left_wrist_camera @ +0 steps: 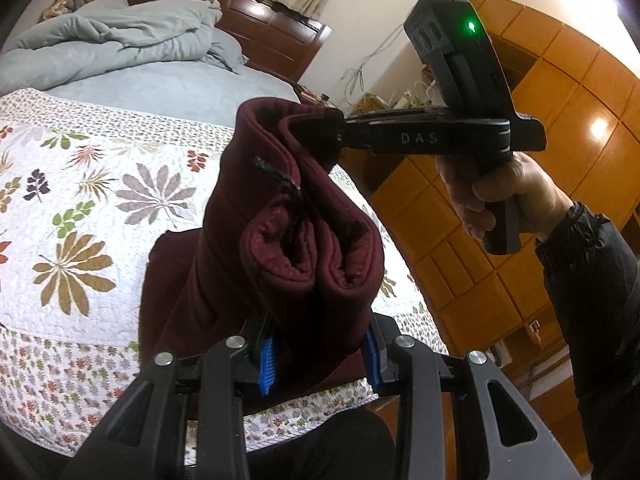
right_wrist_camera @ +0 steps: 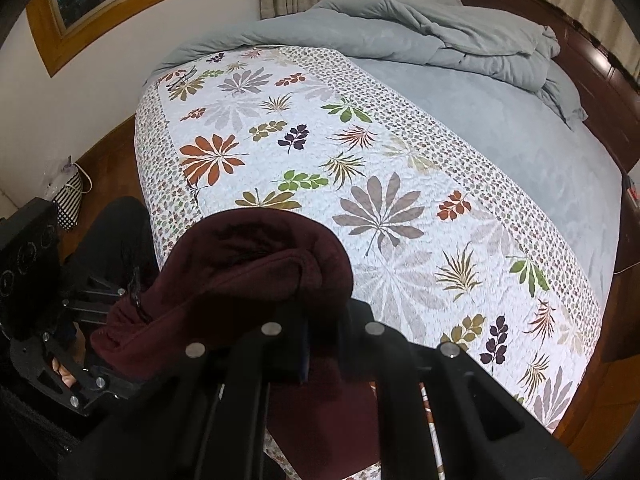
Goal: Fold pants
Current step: 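Grasp the folded trouser edge with the left gripper and lift it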
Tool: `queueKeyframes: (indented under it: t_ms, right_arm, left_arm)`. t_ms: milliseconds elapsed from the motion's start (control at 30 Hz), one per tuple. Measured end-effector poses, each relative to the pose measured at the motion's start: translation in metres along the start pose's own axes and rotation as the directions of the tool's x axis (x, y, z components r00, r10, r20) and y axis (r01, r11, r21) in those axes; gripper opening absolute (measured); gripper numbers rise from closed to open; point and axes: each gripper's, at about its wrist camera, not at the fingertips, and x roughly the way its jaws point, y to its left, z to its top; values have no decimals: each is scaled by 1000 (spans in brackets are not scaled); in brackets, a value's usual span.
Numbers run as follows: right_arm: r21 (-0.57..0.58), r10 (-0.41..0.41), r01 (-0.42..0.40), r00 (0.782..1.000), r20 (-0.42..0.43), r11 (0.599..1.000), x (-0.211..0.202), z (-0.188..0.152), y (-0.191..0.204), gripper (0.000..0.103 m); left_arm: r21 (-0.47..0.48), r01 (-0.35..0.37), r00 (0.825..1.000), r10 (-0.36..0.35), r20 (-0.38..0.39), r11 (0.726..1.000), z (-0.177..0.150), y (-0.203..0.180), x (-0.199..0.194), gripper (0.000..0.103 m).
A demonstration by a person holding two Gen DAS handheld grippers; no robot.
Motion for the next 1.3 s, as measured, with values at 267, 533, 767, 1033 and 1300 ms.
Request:
queueKeyframes:
  t_ms: [267, 533, 767, 1033, 1300]
  right_arm:
    - [29, -3, 3, 1000, 2, 1000, 2, -27, -16, 9]
    - [50, -4, 4, 1000, 8, 999, 7, -56, -32, 9]
    - [73, 1, -3, 1000, 28, 997, 12, -87, -48, 9]
    - [87, -5, 3, 1000, 29, 996, 23, -126, -66, 9]
    - [100, -12, 11, 1000, 11, 995, 39, -164, -83, 11]
  left_arm:
    - [29, 18, 999, -16, -49, 999, -6, -12, 26, 34]
    - [60, 26, 995, -20, -96, 998, -15, -22, 50, 34]
    - [87, 33, 989, -19, -148, 996, -23, -31, 75, 34]
    - [120, 39, 976, -12, -217, 992, -38, -46, 113, 34]
    - [166, 29, 960, 19, -279, 986, -57, -58, 150, 34]
